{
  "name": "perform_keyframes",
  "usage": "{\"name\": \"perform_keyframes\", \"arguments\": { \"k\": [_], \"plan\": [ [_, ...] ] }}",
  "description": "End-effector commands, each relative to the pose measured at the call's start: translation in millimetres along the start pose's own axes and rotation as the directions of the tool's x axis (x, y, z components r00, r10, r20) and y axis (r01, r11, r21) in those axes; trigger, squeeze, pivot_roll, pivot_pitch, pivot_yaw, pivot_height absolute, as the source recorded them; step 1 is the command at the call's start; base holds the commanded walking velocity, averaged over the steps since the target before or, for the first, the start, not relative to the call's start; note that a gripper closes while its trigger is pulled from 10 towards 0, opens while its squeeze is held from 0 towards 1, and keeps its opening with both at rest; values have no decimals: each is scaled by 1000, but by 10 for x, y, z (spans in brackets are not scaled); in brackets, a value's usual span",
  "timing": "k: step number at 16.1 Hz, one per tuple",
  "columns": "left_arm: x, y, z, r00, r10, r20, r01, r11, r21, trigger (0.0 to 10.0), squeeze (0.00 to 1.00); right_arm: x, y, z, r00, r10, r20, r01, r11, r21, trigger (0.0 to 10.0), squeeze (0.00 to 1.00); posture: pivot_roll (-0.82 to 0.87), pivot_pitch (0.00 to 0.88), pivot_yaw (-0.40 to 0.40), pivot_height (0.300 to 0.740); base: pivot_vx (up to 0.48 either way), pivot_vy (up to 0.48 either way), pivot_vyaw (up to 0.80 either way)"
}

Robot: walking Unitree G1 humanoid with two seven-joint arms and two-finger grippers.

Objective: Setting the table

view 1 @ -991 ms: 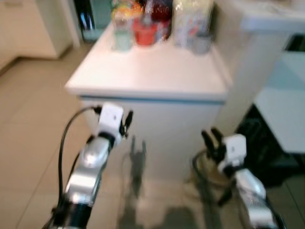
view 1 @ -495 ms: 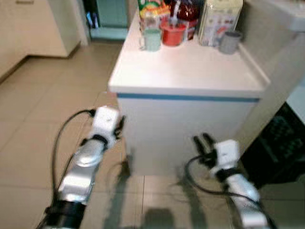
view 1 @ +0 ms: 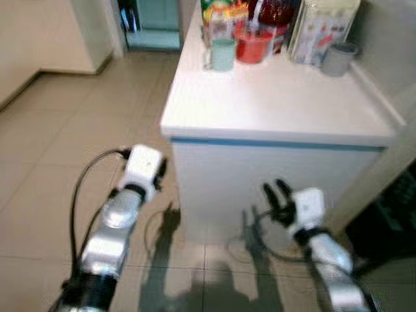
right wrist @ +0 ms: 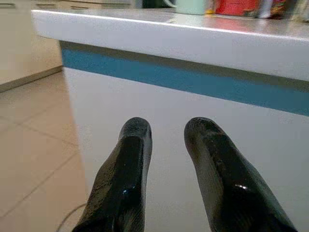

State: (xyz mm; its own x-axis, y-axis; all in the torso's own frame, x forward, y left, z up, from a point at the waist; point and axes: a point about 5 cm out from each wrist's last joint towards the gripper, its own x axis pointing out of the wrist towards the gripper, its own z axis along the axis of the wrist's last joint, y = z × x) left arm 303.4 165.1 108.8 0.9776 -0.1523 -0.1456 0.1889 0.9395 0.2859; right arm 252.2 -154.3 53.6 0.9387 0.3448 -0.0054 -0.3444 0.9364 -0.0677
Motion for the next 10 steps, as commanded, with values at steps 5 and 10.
{"name": "perform_keyframes", "arguments": {
  "k": [5, 10],
  "plan": [
    [28, -66, 82, 999, -28, 39, 29, 999, -27, 10000, 0, -47, -74, -21, 1000, -16, -25, 15, 1000, -15, 10000, 0, 26, 0, 11, 740, 165, 358, 0],
    [56, -76, 87, 999, -42, 27, 43, 999, -34, 10000, 0, -54, -67, -20, 1000, -10, -29, 10, 1000, -15, 10000, 0, 20, 0, 15, 740, 148, 375, 0]
  ]
}}
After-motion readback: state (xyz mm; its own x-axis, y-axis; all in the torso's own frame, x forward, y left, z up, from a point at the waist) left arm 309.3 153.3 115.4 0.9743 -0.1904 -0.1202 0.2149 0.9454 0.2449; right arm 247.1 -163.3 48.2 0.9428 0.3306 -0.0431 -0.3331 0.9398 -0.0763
